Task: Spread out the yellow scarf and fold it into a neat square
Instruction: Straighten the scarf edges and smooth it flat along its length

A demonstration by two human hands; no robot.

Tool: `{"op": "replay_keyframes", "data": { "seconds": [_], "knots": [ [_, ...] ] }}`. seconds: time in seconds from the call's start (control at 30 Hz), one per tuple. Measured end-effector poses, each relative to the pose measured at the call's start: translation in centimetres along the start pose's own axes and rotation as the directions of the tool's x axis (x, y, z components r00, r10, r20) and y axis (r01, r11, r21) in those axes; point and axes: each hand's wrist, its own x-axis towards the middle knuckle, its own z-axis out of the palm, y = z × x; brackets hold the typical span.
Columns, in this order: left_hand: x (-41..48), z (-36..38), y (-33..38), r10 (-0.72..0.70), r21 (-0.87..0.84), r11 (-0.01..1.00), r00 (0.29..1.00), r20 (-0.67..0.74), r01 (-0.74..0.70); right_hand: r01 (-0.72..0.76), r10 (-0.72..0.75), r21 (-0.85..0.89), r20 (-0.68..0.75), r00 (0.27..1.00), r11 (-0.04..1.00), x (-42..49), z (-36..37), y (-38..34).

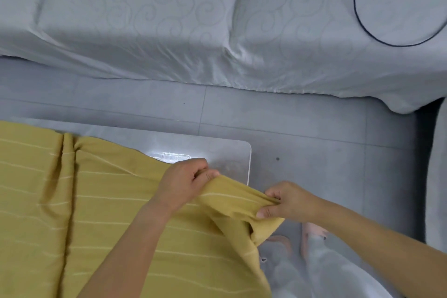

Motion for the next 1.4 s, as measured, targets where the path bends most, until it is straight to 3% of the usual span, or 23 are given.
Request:
{"op": "replay_keyframes", "data": {
  "seconds": [0.27, 0.43, 0.57, 0.73, 0.83, 0.9, 0.97, 1.07, 1.17, 1.33, 1.4],
  "knots": [
    [-0.4, -0.1, 0.3, -0.056, 0.098, 0.994, 0.998, 0.02, 0.054, -0.024, 0.028, -0.164, 0.024, 0.999, 0.986, -2.8, -2.8, 2.6],
    [-0.5, 0.2, 0.2, -0.101, 0.125, 0.987, 0.995, 0.018, 0.098, -0.025, 0.025, -0.001, 0.075, 0.997, 1.0, -5.8, -3.7, 3.6],
    [-0.6, 0.9, 0.9, -0.114, 0.149, 0.983, 0.993, 0.015, 0.11, -0.109, 0.096, 0.081, 0.143, 0.985, 0.991, -8.2, -5.3, 3.8],
    [-0.5, 1.9, 2.6, -0.074, 0.144, 0.987, 0.997, 0.005, 0.072, -0.232, 0.217, 0.014, 0.311, 0.925, 0.973, -9.7, -8.0, 4.0],
    [-0.4, 2.0, 3.3, -0.094, 0.135, 0.986, 0.996, -0.002, 0.093, -0.22, 0.192, 0.042, 0.351, 0.917, 0.975, -10.7, -8.6, 3.7],
    [-0.3, 2.2, 3.6, -0.12, 0.119, 0.985, 0.993, -0.01, 0.121, -0.188, 0.15, 0.1, 0.307, 0.94, 0.977, -11.1, -8.6, 3.7],
    [-0.2, 2.8, 3.9, -0.149, 0.084, 0.985, 0.989, -0.001, 0.148, -0.131, 0.108, 0.126, 0.177, 0.978, 0.983, -11.0, -8.1, 4.0],
    [-0.1, 4.0, 4.7, -0.147, 0.068, 0.988, 0.986, 0.076, 0.142, -0.026, 0.027, 0.014, -0.069, 0.997, 1.0, -10.5, -7.2, 4.3],
    [0.1, 5.3, 5.8, -0.112, 0.048, 0.993, 0.989, 0.097, 0.108, 0.024, -0.037, -0.069, -0.19, 0.981, 0.997, -10.3, -6.8, 4.7],
    [1.0, 6.1, 6.6, -0.178, -0.025, 0.984, 0.984, 0.005, 0.178, -0.056, 0.062, 0.03, -0.242, 0.968, 0.998, -11.2, -7.0, 6.5],
    [1.4, 5.8, 6.5, -0.193, -0.003, 0.981, 0.981, -0.019, 0.193, -0.083, 0.091, 0.051, -0.168, 0.982, 0.995, -12.0, -7.5, 7.0]
  ]
}}
